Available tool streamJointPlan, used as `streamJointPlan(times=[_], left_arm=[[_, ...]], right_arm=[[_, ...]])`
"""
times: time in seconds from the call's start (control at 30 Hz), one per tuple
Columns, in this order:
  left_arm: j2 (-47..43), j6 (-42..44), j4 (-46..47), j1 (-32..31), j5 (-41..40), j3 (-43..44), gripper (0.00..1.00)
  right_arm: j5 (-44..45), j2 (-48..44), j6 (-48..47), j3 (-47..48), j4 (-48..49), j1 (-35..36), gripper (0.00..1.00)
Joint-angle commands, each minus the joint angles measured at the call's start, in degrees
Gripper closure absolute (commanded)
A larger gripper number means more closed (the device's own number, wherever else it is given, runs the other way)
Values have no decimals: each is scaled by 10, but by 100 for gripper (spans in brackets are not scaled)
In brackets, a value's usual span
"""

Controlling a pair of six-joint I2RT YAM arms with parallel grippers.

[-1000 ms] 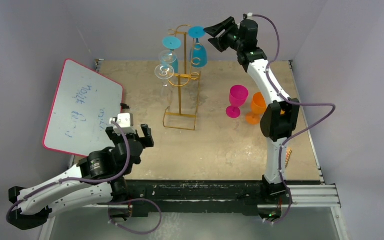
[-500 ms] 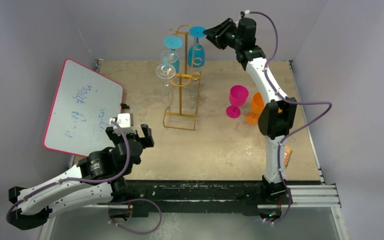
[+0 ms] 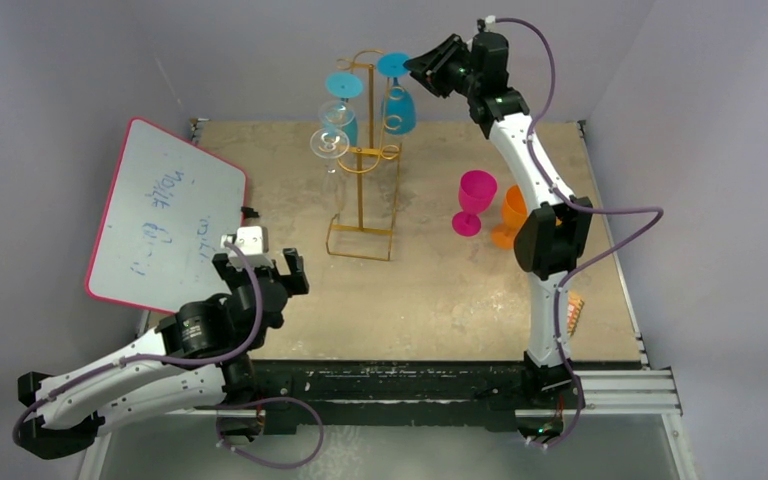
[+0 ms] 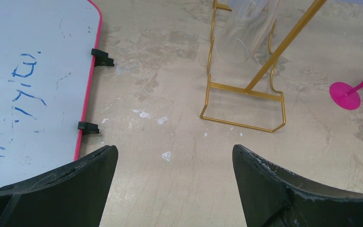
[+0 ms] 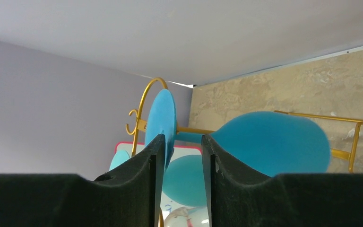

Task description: Take the wine glass off the wine glass rack

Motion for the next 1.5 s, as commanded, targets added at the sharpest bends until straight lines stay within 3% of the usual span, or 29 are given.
streamJointPlan(times=[0.0,0.3,0.43,0.6,0.73,1.03,1.2,1.47], left_arm=[[6,7,13,1,-8,18,8],[15,3,16,1,-5,16,8],[16,1,15,1,-5,16,8],[19,-6,14,1,-13,14,8],[14,-7,16,1,-17,13,8],[24,-5,20,1,-7,11,8],[29,-1,23,1,-1,12,8],[28,0,23,1,0,11,8]], right_arm=[[16,-17,-20,35,-13,7,62],[25,-9,-21,27,-11,11,70],[53,-3,-27,49,-41,13,79],[87,1,-33,58,-71,15,79],[88,-14,-33,34,-49,15,90],[28,-13,-5,46,-29,15,87],[28,-12,3,53,-33,16,75],[36,-11,-5,53,-41,16,86]])
